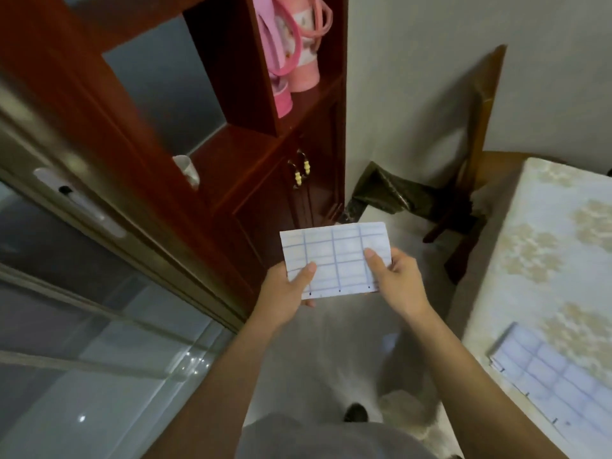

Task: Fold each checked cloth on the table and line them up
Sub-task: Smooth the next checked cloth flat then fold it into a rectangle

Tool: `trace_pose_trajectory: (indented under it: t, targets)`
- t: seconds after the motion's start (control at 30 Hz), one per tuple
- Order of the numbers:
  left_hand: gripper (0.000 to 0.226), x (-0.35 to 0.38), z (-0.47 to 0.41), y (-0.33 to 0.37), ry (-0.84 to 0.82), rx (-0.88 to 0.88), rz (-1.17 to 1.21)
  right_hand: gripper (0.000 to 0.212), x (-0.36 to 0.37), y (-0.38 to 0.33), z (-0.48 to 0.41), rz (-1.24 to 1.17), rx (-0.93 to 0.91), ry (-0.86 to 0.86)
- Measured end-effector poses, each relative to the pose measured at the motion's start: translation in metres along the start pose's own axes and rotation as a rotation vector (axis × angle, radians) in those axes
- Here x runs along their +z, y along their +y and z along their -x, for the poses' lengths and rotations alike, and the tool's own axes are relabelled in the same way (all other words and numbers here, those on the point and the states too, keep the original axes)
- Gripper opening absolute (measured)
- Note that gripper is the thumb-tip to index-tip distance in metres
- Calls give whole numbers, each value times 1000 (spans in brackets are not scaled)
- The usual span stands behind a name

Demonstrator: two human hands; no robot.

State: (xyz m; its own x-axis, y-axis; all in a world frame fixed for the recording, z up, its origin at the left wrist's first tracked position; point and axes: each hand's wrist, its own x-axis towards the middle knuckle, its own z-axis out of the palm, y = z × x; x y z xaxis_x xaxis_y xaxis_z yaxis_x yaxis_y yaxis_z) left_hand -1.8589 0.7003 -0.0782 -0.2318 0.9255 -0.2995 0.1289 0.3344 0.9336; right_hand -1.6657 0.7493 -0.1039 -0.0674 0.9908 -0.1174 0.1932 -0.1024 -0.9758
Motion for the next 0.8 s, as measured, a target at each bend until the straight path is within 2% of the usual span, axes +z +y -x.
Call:
trace_pose_trajectory:
  t: [0.13, 0.27, 0.43, 0.53, 0.67, 0.8]
  targets:
    - [21, 41, -52, 6, -154, -13, -39, 19, -40, 27, -25, -33, 79, 177]
    - [17, 91, -116, 21, -322, 36, -87, 15, -78, 46, -48, -70, 188, 340]
    - [16, 156, -190, 46, -538, 107, -140, 27, -120, 42, -89, -23, 267, 450]
    - [21, 194, -239, 72, -687, 131, -223, 31, -144, 35, -116, -22, 280, 578]
    - [23, 248, -287, 108, -900, 193, -335, 23, -169, 37, -132, -29, 322, 784]
    - [20, 303, -305, 105, -1037, 225, -482, 18, -179, 73, -122, -12, 454, 995]
